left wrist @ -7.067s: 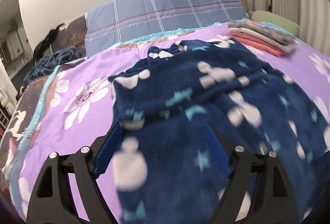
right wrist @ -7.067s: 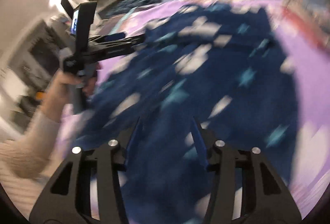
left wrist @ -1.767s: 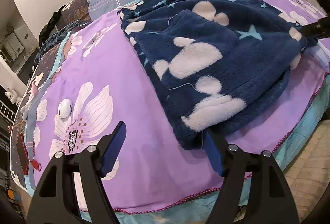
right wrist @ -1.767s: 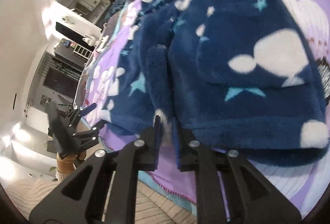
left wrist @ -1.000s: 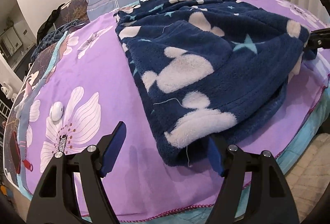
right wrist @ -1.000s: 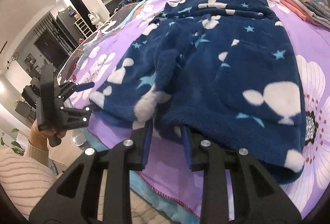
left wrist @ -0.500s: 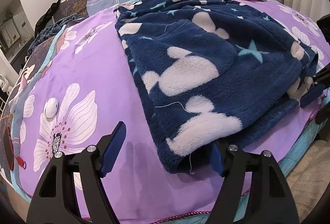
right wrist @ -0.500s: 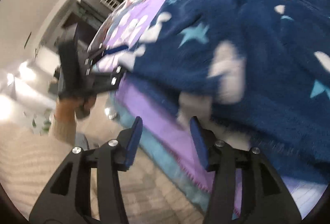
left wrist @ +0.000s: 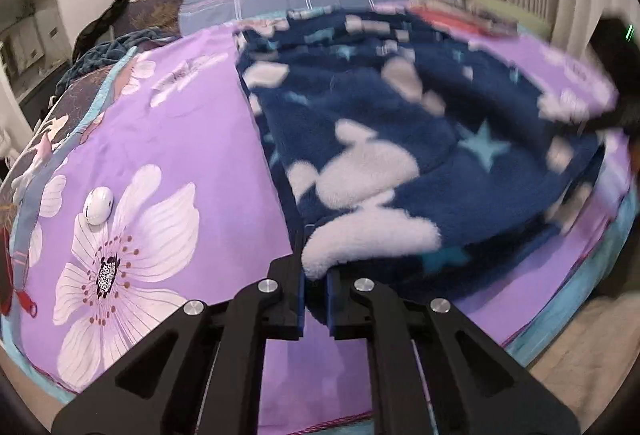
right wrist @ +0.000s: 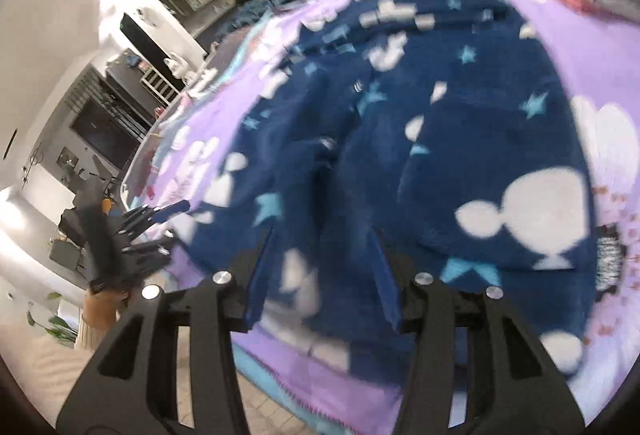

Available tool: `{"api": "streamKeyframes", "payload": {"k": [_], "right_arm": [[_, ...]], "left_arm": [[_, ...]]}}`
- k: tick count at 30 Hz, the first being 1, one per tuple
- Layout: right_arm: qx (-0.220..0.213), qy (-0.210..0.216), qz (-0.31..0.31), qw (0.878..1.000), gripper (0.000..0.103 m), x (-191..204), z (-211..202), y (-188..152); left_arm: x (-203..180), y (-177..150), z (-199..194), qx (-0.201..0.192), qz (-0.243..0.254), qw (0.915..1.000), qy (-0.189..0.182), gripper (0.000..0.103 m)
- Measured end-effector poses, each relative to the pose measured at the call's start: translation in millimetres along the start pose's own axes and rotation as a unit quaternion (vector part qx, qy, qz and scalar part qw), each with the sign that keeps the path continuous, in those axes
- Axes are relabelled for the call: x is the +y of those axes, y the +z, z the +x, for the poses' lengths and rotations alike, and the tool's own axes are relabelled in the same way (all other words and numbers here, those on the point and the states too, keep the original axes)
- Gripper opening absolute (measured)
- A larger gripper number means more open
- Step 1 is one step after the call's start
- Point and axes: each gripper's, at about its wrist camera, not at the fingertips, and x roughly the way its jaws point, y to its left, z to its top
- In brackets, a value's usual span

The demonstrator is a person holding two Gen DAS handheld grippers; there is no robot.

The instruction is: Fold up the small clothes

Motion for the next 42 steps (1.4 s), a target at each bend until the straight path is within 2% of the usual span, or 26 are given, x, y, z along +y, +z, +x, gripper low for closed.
{"api": "streamKeyframes", "payload": {"k": [1, 2, 3, 5, 7, 10, 11, 13, 14, 15, 16, 17, 19, 22, 24, 26, 28, 31, 34, 36, 38, 40, 42], "right_arm": [[0.03, 0.025, 0.016, 0.999, 0.006, -1.7, 15.8, 0.0], [0.051, 0.053, 0.025, 0.997, 0.004, 0.0, 23.9, -1.2], [0.053, 0.074, 0.028, 0.995, 0.004, 3.8, 25.1, -2.5], [0.058, 0.099, 0.01, 0.993, 0.001, 12.7, 17.1, -5.6], [0.077, 0.081, -0.007, 0.994, 0.0, 14.8, 10.0, -12.6], [0.104, -0.002, -0.007, 0.995, 0.0, 2.9, 15.9, -26.7], [0.109, -0.016, 0.004, 0.994, 0.0, -5.7, 17.9, -31.0], [0.097, -0.001, 0.025, 0.995, 0.0, -11.9, 12.9, -32.1], [0.078, -0.008, 0.02, 0.997, 0.001, -9.6, 5.5, -29.9], [0.061, -0.02, 0.005, 0.998, 0.002, -5.4, -0.2, -27.4], [0.039, -0.035, -0.019, 0.998, 0.007, 2.0, -8.1, -25.1], [0.029, -0.042, -0.031, 0.998, 0.017, 5.5, -12.4, -23.1], [0.003, -0.056, -0.048, 0.997, 0.031, 8.0, -26.4, -20.0], [-0.037, -0.082, -0.023, 0.996, 0.033, -17.6, -52.0, -14.4], [-0.052, -0.11, 0.026, 0.992, 0.033, -46.0, -65.8, -13.3], [-0.059, -0.144, 0.075, 0.985, 0.037, -77.1, -83.4, -21.1], [-0.059, -0.154, 0.117, 0.979, 0.039, -97.4, -91.2, -32.4], [-0.049, -0.113, 0.159, 0.98, 0.047, -115.4, -92.3, -51.3], [-0.037, -0.086, 0.16, 0.983, 0.05, -119.2, -86.7, -56.9], [-0.034, -0.077, 0.158, 0.984, 0.053, -117.4, -82.6, -56.4], [-0.034, -0.065, 0.16, 0.984, 0.056, -114.7, -81.4, -55.6], [-0.033, -0.055, 0.163, 0.985, 0.057, -114.8, -79.9, -54.1], [-0.032, -0.048, 0.166, 0.984, 0.057, -114.8, -79.2, -52.2]], "left_arm": [[1.5, 1.0, -9.5, -0.014, -0.003, 0.9999, -0.003, 0.007], [3.0, 1.1, -17.2, -0.021, -0.001, 0.9998, 0.0, 0.007], [4.9, 0.2, -23.5, -0.022, 0.003, 0.9997, 0.006, 0.007], [9.8, -5.4, -27.4, -0.006, 0.016, 0.9996, 0.023, 0.007], [14.3, -12.2, -20.2, 0.023, 0.018, 0.9993, 0.025, 0.007], [8.3, -21.9, -9.9, 0.046, 0.033, 0.9983, 0.016, 0.008], [6.4, -23.6, -8.5, 0.052, 0.038, 0.9979, 0.012, 0.008], [7.1, -26.3, -10.0, 0.056, 0.041, 0.9976, 0.003, 0.015], [9.8, -26.2, -12.5, 0.055, 0.035, 0.9978, -0.004, 0.021], [12.9, -25.0, -16.3, 0.05, 0.028, 0.9983, -0.008, 0.041], [17.5, -22.3, -22.8, 0.033, 0.016, 0.9993, -0.004, 0.057], [22.4, -19.1, -28.8, 0.015, 0.003, 0.9999, -0.005, 0.061], [30.4, -13.8, -31.4, 0.001, -0.025, 0.9994, -0.024, 0.063], [40.6, -9.2, -17.5, 0.009, -0.071, 0.9965, -0.043, 0.063], [42.7, -9.1, -5.6, 0.027, -0.088, 0.9948, -0.045, 0.063], [40.3, -9.6, -3.1, 0.029, -0.088, 0.9943, -0.052, 0.063], [36.8, -8.1, 0.1, 0.036, -0.085, 0.9934, -0.068, 0.064], [34.4, -4.6, 5.3, 0.046, -0.085, 0.9924, -0.076, 0.073], [32.0, 0.6, 11.4, 0.05, -0.091, 0.991, -0.085, 0.074], [31.3, 1.3, 14.1, 0.054, -0.101, 0.9889, -0.094, 0.083], [29.9, -1.0, 20.9, 0.064, -0.098, 0.9901, -0.077, 0.085], [28.6, -5.5, 34.6, 0.098, -0.091, 0.9898, -0.048, 0.085], [29.8, -6.0, 40.5, 0.105, -0.104, 0.9878, -0.049, 0.085]]}}
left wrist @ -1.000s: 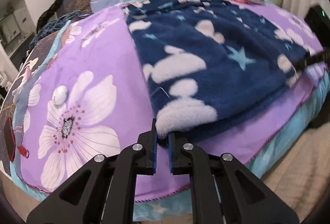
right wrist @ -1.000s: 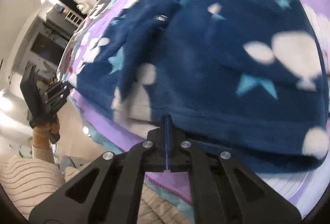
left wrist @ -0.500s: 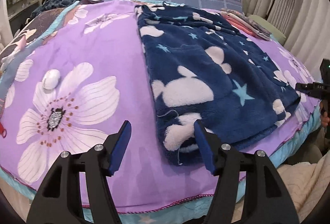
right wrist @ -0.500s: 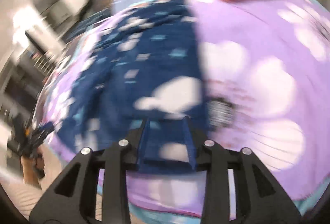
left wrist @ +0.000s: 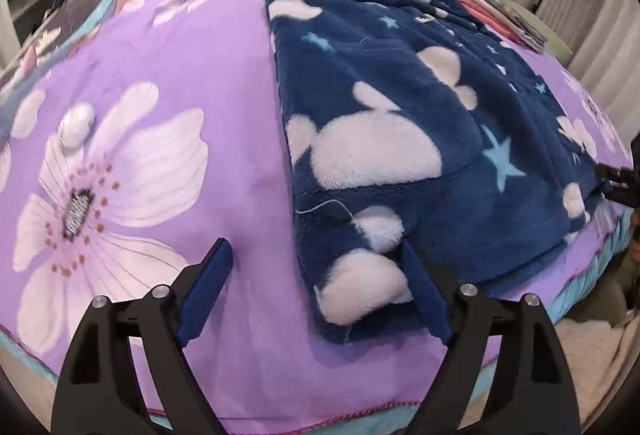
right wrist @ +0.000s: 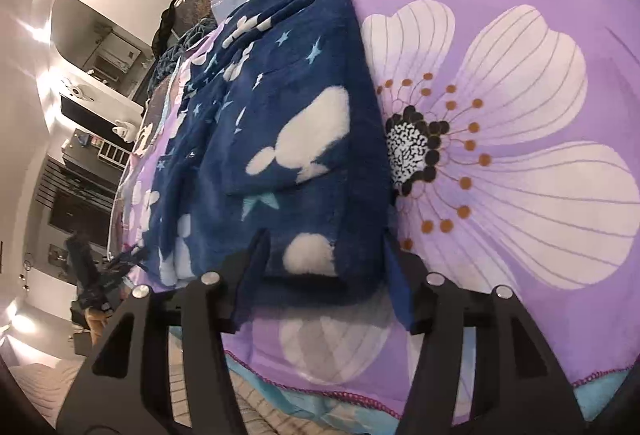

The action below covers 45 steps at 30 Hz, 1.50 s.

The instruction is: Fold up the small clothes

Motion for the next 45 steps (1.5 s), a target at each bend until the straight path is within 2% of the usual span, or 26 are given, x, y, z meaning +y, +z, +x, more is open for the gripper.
{"api": "streamKeyframes", "payload": {"k": [2, 4, 5, 6, 7, 8, 9, 10, 11, 13, 15, 17, 21, 25, 26, 27, 29, 30, 32, 35, 36, 37, 38, 39, 42, 45], "right_arm": [[0.002, 0.012, 0.001, 1.0, 0.057, 4.2, 6.1, 2.0], [0.004, 0.017, -0.007, 1.0, 0.057, 8.1, 10.5, 1.9], [0.005, 0.013, -0.014, 1.0, 0.057, 11.2, 12.8, 0.8], [0.004, 0.008, -0.021, 1.0, 0.057, 13.8, 13.7, -0.4], [0.003, 0.002, -0.028, 1.0, 0.057, 16.6, 14.7, -1.1], [0.004, 0.0, -0.033, 0.999, 0.057, 18.3, 16.0, -1.3], [0.004, 0.0, -0.032, 0.999, 0.057, 18.1, 17.2, -0.7], [0.005, 0.002, -0.028, 1.0, 0.047, 17.4, 19.0, 0.8], [0.005, 0.002, -0.021, 1.0, 0.029, 16.2, 21.9, 3.5], [0.006, 0.002, -0.012, 1.0, 0.016, 17.3, 26.3, 9.5], [-0.012, 0.009, -0.026, 1.0, 0.013, 27.1, 19.9, 12.4], [-0.045, 0.038, -0.052, 0.997, 0.012, 43.4, -1.2, 16.3], [-0.116, 0.099, -0.085, 0.985, 0.01, 68.2, -48.9, 31.6], [-0.167, 0.136, -0.104, 0.971, 0.009, 86.7, -86.4, 45.0], [-0.175, 0.137, -0.112, 0.969, 0.008, 91.2, -93.1, 46.5], [-0.18, 0.136, -0.117, 0.967, 0.008, 94.0, -97.7, 46.7], [-0.186, 0.134, -0.129, 0.965, 0.008, 97.6, -102.2, 45.6], [-0.187, 0.132, -0.134, 0.964, 0.008, 96.7, -102.5, 44.6], [-0.186, 0.124, -0.13, 0.966, 0.008, 91.2, -96.0, 49.0], [-0.162, 0.1, -0.101, 0.977, 0.008, 79.4, -71.2, 65.1], [-0.151, 0.09, -0.093, 0.98, 0.008, 76.1, -63.2, 67.6], [-0.141, 0.081, -0.09, 0.983, 0.008, 72.3, -56.1, 67.8], [-0.131, 0.073, -0.088, 0.985, 0.009, 67.9, -49.2, 66.2], [-0.122, 0.07, -0.086, 0.986, 0.009, 62.4, -44.4, 62.7], [-0.106, 0.054, -0.071, 0.99, 0.009, 45.8, -36.7, 53.8], [-0.093, 0.044, -0.034, 0.994, 0.01, 25.4, -30.6, 50.1]], "left_arm": [[-3.7, 2.0, -0.1, 0.002, -0.001, 1.0, 0.001, 0.081], [-9.9, 1.9, -3.7, 0.004, 0.012, 0.9999, -0.003, 0.064], [-12.0, 1.4, -6.0, 0.005, 0.016, 0.9998, -0.008, 0.059], [-13.0, 0.9, -7.6, 0.004, 0.019, 0.9997, -0.013, 0.047], [-13.4, 0.9, -8.3, 0.005, 0.021, 0.9993, -0.03, 0.028], [-13.6, 1.9, -7.7, 0.006, 0.014, 0.9985, -0.052, 0.024], [-14.9, 2.8, -7.0, 0.002, 0.012, 0.9987, -0.05, 0.019], [-18.5, 6.1, -6.2, -0.004, 0.013, 0.9991, -0.041, 0.015], [-21.2, 8.9, -7.9, -0.015, 0.015, 0.9992, -0.033, 0.014], [-29.4, 16.6, -24.5, -0.062, 0.018, 0.9973, -0.035, 0.012], [-37.7, 27.2, -56.3, -0.124, 0.032, 0.9905, -0.049, 0.012], [-45.8, 37.2, -86.1, -0.174, 0.051, 0.9818, -0.057, 0.012], [-65.6, 55.5, -132.2, -0.242, 0.089, 0.9654, -0.039, 0.011], [-72.5, 66.4, -163.6, -0.276, 0.097, 0.9556, -0.031, 0.008], [-73.7, 67.1, -169.0, -0.281, 0.098, 0.9543, -0.032, 0.007], [-74.8, 66.9, -171.6, -0.284, 0.101, 0.9529, -0.031, 0.001], [-75.6, 68.6, -171.7, -0.295, 0.108, 0.9492, -0.014, 0.0], [-74.2, 71.5, -169.1, -0.294, 0.108, 0.9498, -0.011, 0.0], [-71.3, 79.4, -150.8, -0.271, 0.102, 0.9573, -0.004, 0.0], [-59.0, 85.8, -108.0, -0.194, 0.085, 0.9773, 0.012, 0.003], [-52.8, 82.4, -89.1, -0.156, 0.08, 0.9845, 0.01, 0.02], [-48.3, 78.0, -77.9, -0.137, 0.072, 0.9879, 0.012, 0.049], [-43.5, 72.1, -67.8, -0.123, 0.064, 0.9903, 0.012, 0.06], [-38.4, 61.4, -53.8, -0.101, 0.057, 0.9932, 0.009, 0.065], [-28.4, 39.2, -24.9, -0.032, 0.046, 0.9984, -0.002, 0.067], [-16.6, 15.3, -0.1, 0.034, 0.015, 0.999, -0.024, 0.067]]}}
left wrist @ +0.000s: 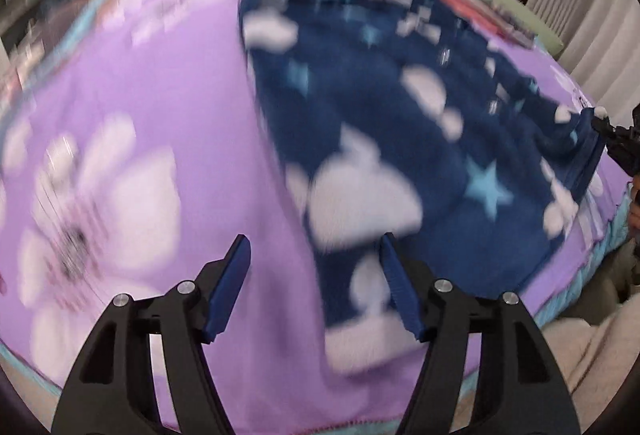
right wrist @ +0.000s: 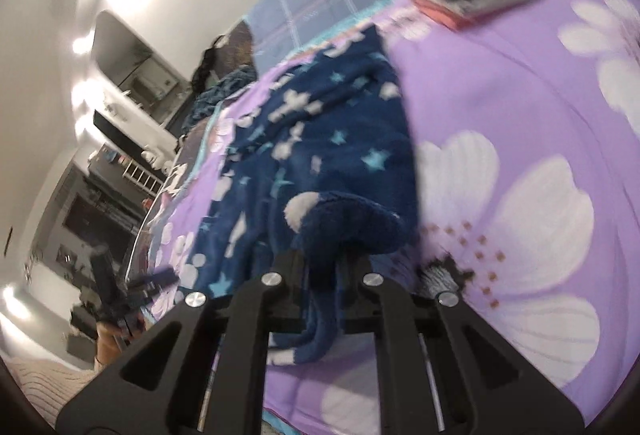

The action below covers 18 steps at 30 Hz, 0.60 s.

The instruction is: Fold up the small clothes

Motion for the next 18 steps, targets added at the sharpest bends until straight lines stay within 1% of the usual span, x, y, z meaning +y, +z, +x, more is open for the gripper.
{"api": "streamKeyframes", "payload": {"k": [1, 2, 3, 5, 6, 7, 9, 11, 12, 13, 14, 15, 17, 18], "right_arm": [[0.004, -0.006, 0.011, 1.0, 0.01, -6.4, 0.8, -2.9], [0.006, -0.009, 0.016, 1.0, 0.01, -10.0, 1.5, -4.1], [0.008, -0.012, 0.021, 1.0, 0.01, -13.4, 1.6, -6.4], [0.01, -0.013, 0.025, 1.0, 0.01, -15.6, 1.9, -9.4], [0.01, -0.013, 0.026, 1.0, 0.01, -15.8, 3.0, -9.2], [0.009, -0.012, 0.027, 1.0, 0.01, -15.7, 3.1, -9.6], [0.006, -0.007, 0.029, 1.0, 0.01, -15.1, 3.8, -8.9], [0.001, 0.004, 0.039, 0.999, 0.01, -15.1, 3.6, -4.0], [-0.002, 0.011, 0.046, 0.999, 0.01, -15.5, 3.8, 0.0], [-0.009, 0.02, 0.051, 0.998, 0.01, -14.3, 3.8, 7.8], [-0.014, 0.023, 0.051, 0.998, 0.01, -12.4, 1.7, 13.4], [-0.021, 0.03, 0.049, 0.998, 0.01, -8.9, 1.2, 23.4], [-0.037, 0.045, 0.036, 0.998, 0.01, 0.8, 0.6, 45.9], [-0.046, 0.047, 0.023, 0.998, 0.01, 7.2, 1.9, 60.4]], "left_arm": [[3.9, -7.6, 2.8, 0.008, -0.015, 0.9996, -0.021, 0.067], [4.9, -10.9, 1.0, 0.003, -0.02, 0.9993, -0.031, 0.067], [4.9, -14.2, -0.6, 0.005, -0.022, 0.9983, -0.053, 0.067], [2.1, -17.2, -3.1, 0.007, -0.021, 0.9944, -0.103, 0.038], [-0.3, -18.4, -1.1, 0.011, -0.025, 0.9905, -0.135, 0.017], [-1.0, -17.5, 1.1, 0.01, -0.031, 0.9904, -0.135, 0.013], [-3.7, -10.1, -0.2, -0.007, -0.042, 0.9921, -0.118, 0.011], [-4.5, 3.8, -16.6, -0.047, -0.048, 0.9903, -0.122, 0.011], [-2.6, 18.0, -33.9, -0.085, -0.047, 0.987, -0.128, 0.011], [-2.6, 27.3, -43.5, -0.105, -0.044, 0.9849, -0.13, 0.011], [-2.2, 41.7, -58.3, -0.134, -0.036, 0.982, -0.128, 0.011], [-1.8, 51.1, -67.1, -0.152, -0.031, 0.9801, -0.123, 0.011], [-0.9, 82.1, -85.9, -0.196, -0.014, 0.9751, -0.102, 0.011], [1.0, 92.2, -89.8, -0.208, -0.009, 0.9734, -0.095, 0.011]]}}
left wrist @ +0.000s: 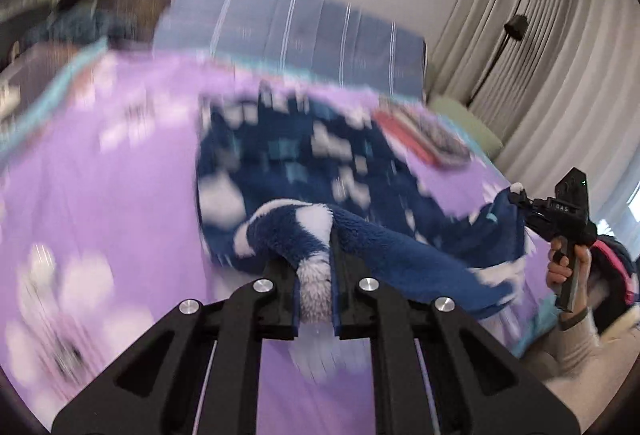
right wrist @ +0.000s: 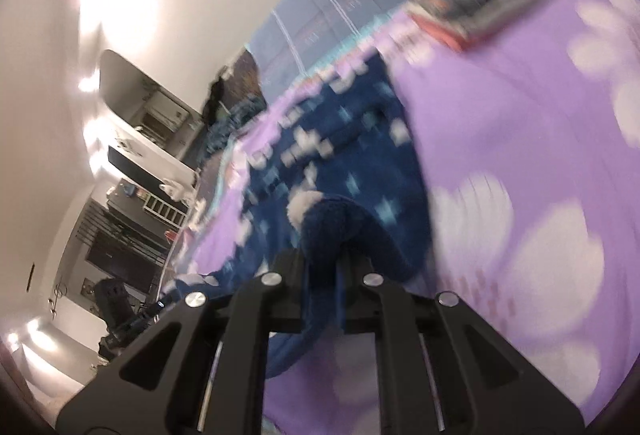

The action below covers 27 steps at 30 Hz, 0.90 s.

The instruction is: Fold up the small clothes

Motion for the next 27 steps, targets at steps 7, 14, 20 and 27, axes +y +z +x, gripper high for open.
{"api": "streamKeyframes", "payload": {"k": [7, 14, 20, 27], "right_arm": [[-0.027, 0.009, -0.034, 0.999, 0.01, 28.2, 45.3, 92.8], [-0.051, -0.035, -0.016, 0.998, 0.01, 14.6, 114.4, 180.3], [-0.037, -0.069, 0.018, 0.997, 0.01, -25.4, 200.2, 233.4], [0.018, -0.115, 0.039, 0.992, 0.015, -75.3, 301.7, 244.6]], "left_arm": [[18.1, 105.1, 44.1, -0.066, -0.013, 0.9974, 0.027, 0.011], [59.4, 179.1, 143.3, -0.047, -0.034, 0.9954, 0.076, 0.011], [101.8, 204.3, 236.4, -0.002, -0.043, 0.992, 0.119, 0.011], [158.1, 173.7, 335.7, 0.077, -0.071, 0.982, 0.157, 0.017]]}}
